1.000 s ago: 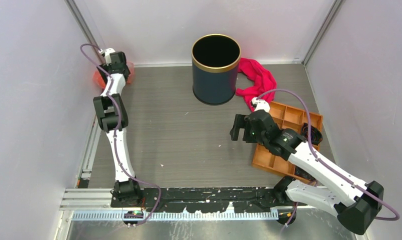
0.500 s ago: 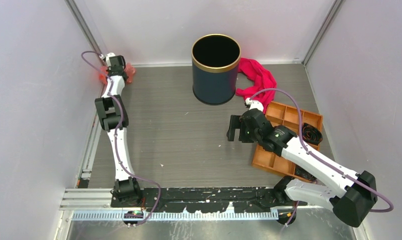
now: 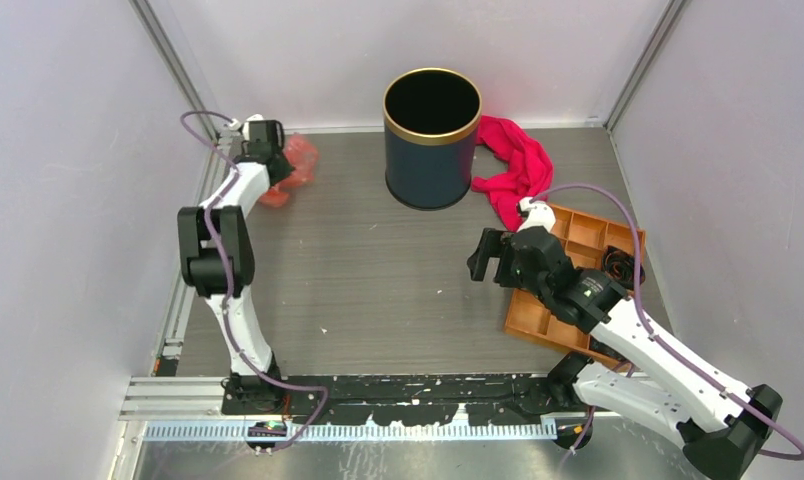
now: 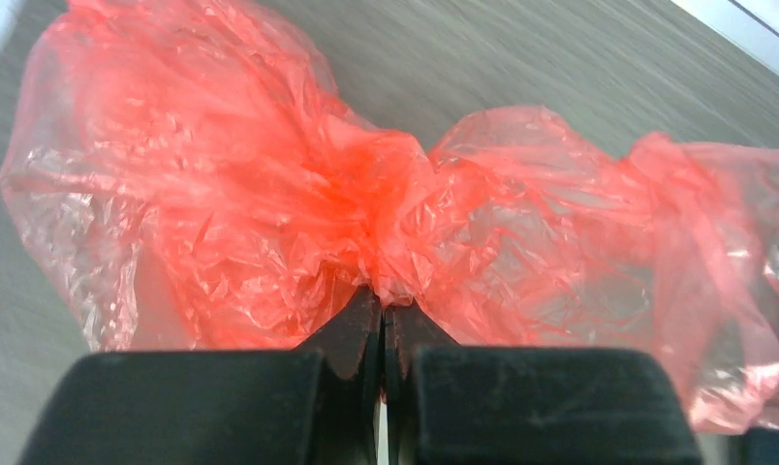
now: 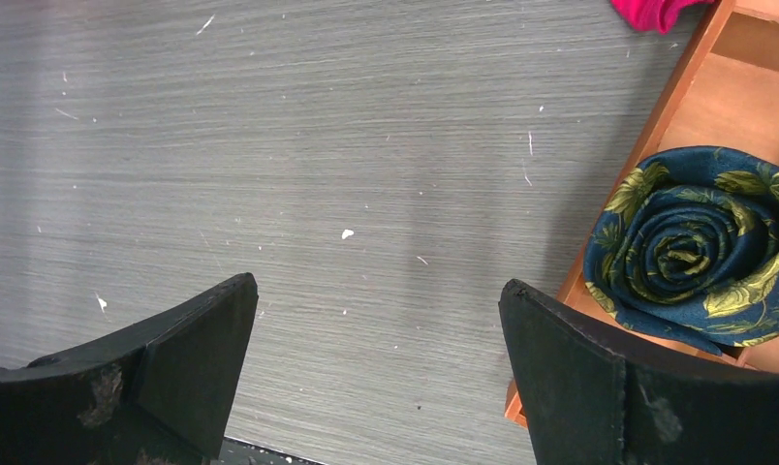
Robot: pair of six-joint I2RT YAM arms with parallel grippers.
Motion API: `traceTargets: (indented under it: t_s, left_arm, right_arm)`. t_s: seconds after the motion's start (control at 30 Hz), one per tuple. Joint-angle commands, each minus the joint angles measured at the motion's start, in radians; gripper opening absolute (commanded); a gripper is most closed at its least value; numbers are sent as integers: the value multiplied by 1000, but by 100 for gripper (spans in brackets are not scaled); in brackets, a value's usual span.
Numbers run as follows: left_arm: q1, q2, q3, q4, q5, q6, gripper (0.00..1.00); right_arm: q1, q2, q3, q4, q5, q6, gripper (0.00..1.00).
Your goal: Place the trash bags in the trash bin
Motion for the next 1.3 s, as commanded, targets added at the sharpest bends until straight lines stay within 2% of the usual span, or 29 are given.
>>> traceTargets:
  t_s: [0.0,0.17,0.33,0.5,0.63,0.73,0.8,0.83,0.93,1.07,1.27]
  left_arm:
    - [-96,-281,-209,36,21,-127,0]
    - [-206,-524,-497,47,14,-229,0]
    - [-381,-727,-703,40,10,-298,0]
    - [-637,-871,-852,61,-39,-359,0]
    - [-836,-892,-912,88,-91,-413,1]
    - [-950,-871,-914,84,-99,-428,18]
    - [-988,-882,-910,74,-92,-418,39]
    - [-992,-896,-908,68,-78,-413,46]
    - [-993,-930,-868,5,-33,-384,55]
    - [-993,-967,-769,-201,-51,-363,59]
    - [-991,-1073,-741,-332,-100,-361,60]
  right_arm:
    - [5,-40,-15,14,41,30,100]
    - [4,-72,-20,11,73,45,100]
    - [4,-45,-18,27,62,62,100]
    - [4,-17,-44,74,-25,88,100]
    - [5,24,-64,123,-120,93,100]
    - [7,54,-73,133,-155,110,100]
    - [15,43,-96,153,-166,131,100]
    - [18,36,-110,171,-176,141,100]
    - [31,36,-150,220,-221,152,97]
    - [44,18,-171,188,-225,132,93]
    - [65,-36,-182,154,-226,163,88]
